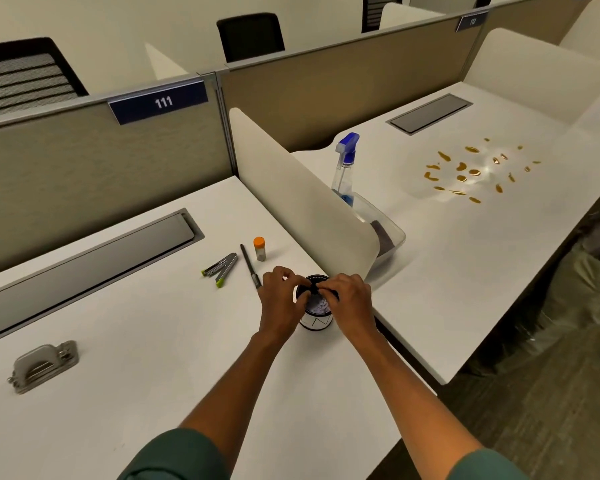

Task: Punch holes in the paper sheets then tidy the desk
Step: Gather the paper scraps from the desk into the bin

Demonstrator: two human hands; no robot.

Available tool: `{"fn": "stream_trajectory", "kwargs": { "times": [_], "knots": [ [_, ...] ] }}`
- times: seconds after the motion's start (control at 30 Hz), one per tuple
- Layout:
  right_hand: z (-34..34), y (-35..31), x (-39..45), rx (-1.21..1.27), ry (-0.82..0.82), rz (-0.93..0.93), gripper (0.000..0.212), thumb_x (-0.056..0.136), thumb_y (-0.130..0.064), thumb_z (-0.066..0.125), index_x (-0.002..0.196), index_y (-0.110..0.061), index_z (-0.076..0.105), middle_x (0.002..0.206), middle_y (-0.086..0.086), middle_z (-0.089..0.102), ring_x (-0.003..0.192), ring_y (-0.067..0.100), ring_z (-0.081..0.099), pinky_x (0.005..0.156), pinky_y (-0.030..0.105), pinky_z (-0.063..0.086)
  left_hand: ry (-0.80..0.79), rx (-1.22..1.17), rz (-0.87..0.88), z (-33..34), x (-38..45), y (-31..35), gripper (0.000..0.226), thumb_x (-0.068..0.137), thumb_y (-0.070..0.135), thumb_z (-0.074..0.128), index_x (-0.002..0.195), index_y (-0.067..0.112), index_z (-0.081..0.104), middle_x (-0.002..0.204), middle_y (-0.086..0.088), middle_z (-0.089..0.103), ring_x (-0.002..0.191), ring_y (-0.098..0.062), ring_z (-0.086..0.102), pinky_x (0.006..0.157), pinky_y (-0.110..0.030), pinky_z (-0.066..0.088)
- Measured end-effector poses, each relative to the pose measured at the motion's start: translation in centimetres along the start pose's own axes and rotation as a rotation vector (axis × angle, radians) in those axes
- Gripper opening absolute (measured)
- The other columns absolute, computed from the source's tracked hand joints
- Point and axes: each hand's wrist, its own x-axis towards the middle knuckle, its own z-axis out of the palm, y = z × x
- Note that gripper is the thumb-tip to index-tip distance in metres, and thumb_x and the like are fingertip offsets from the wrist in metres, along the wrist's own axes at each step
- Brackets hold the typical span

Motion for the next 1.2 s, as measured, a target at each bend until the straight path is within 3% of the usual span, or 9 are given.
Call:
{"fn": "stream_trajectory", "kwargs": {
  "times": [0.27, 0.43, 0.53, 0.7, 0.83, 1.2],
  "knots": [
    [-0.4, -0.6, -0.5, 0.038, 0.106, 0.051, 0.017, 0.092, -0.017, 0.060, 0.101, -0.021, 0.074, 0.095, -0.001, 0.074, 0.091, 0.025, 0.055, 0.077, 0.034, 0.035, 0.014, -0.033, 0.015, -1.0, -0.9, 0.2, 0.014, 0.087, 0.023, 0.067, 0.101, 0.025, 0.069, 0.105, 0.005, 0.049, 0.105, -0.016, 0.042, 0.084, -0.027, 0.023],
    [-0.2, -2.3, -1.3, 0.170, 0.212, 0.030, 0.011, 0.087, -0.013, 0.067, 0.098, -0.015, 0.072, 0.097, 0.001, 0.072, 0.089, 0.021, 0.058, 0.078, 0.037, 0.051, 0.047, -0.055, 0.001, -2.7, -2.2, -0.5, 0.018, 0.090, 0.025, 0.065, 0.108, 0.026, 0.067, 0.108, 0.004, 0.051, 0.108, -0.014, 0.042, 0.088, -0.028, 0.025],
    [0.4, -3.8, -2.1, 0.275, 0.263, -0.006, 0.014, 0.087, -0.011, 0.068, 0.100, -0.010, 0.071, 0.096, 0.002, 0.071, 0.085, 0.010, 0.058, 0.076, 0.026, 0.055, 0.061, -0.059, -0.013, -3.7, -2.8, -0.9, 0.022, 0.090, 0.026, 0.066, 0.112, 0.025, 0.066, 0.111, 0.003, 0.053, 0.111, -0.015, 0.044, 0.091, -0.028, 0.028],
    [3.6, -8.3, -5.0, 0.436, 0.128, -0.065, 0.017, 0.087, -0.020, 0.070, 0.104, -0.018, 0.070, 0.095, -0.011, 0.066, 0.073, 0.007, 0.057, 0.064, 0.022, 0.052, 0.146, -0.085, -0.058, -7.5, -5.8, -3.8, 0.020, 0.090, 0.025, 0.065, 0.111, 0.025, 0.065, 0.110, 0.003, 0.055, 0.109, -0.014, 0.045, 0.092, -0.031, 0.035],
    [7.5, -12.6, -7.7, 0.455, -0.040, -0.144, 0.029, 0.084, -0.032, 0.073, 0.111, -0.022, 0.068, 0.095, -0.011, 0.064, 0.074, 0.003, 0.056, 0.062, 0.008, 0.043, 0.214, -0.003, -0.126, -11.7, -9.9, -8.4, 0.019, 0.089, 0.025, 0.067, 0.108, 0.025, 0.067, 0.106, 0.004, 0.055, 0.104, -0.014, 0.046, 0.088, -0.031, 0.035],
    [15.5, -20.9, -14.2, 0.475, -0.293, -0.230, 0.034, 0.080, -0.033, 0.077, 0.111, -0.023, 0.067, 0.094, -0.011, 0.062, 0.076, 0.004, 0.055, 0.062, 0.010, 0.043, 0.316, 0.114, -0.330, -21.3, -21.4, -18.0, 0.022, 0.088, 0.028, 0.068, 0.109, 0.024, 0.066, 0.104, 0.003, 0.055, 0.103, -0.017, 0.048, 0.087, -0.032, 0.035]
  ]
}}
